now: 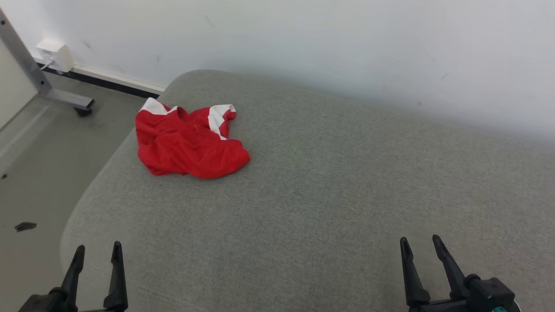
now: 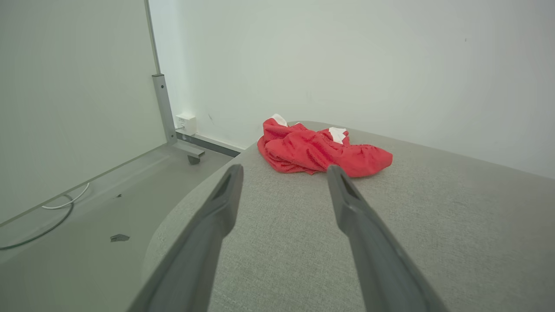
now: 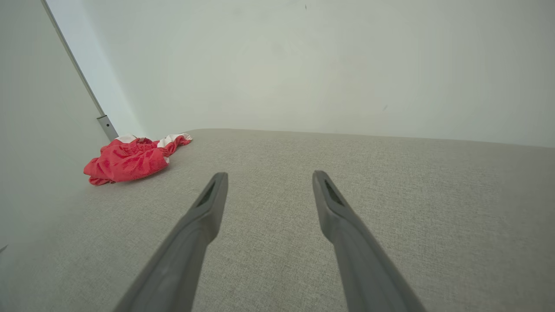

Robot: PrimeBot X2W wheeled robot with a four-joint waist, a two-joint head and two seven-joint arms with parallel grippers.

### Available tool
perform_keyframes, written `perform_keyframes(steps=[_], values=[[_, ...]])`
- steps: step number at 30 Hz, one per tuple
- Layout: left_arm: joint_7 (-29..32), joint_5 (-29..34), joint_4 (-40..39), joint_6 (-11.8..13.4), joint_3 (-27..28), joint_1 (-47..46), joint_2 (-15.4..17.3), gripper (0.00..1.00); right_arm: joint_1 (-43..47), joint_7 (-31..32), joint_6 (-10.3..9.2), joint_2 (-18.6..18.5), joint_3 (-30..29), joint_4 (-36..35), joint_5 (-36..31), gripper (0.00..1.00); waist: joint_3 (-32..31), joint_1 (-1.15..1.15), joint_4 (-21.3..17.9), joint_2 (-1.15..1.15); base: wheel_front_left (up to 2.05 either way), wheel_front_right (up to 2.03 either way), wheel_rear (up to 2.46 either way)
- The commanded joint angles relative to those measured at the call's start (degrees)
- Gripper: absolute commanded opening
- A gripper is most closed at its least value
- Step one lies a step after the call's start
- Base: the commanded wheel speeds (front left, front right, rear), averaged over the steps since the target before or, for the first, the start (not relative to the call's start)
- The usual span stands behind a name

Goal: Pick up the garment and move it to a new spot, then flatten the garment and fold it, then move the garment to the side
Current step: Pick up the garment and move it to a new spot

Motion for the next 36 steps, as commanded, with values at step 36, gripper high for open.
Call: perform_keyframes(steps=[36], values=[[0.0,-1.7,0.5,0.1,1.9,-5.9,0.7,1.00,-5.0,-0.1,-0.12,0.0,0.0,2.1,-2.8,1.00,4.8,0.00,6.3,0.00,0.00,0.00,0.00]])
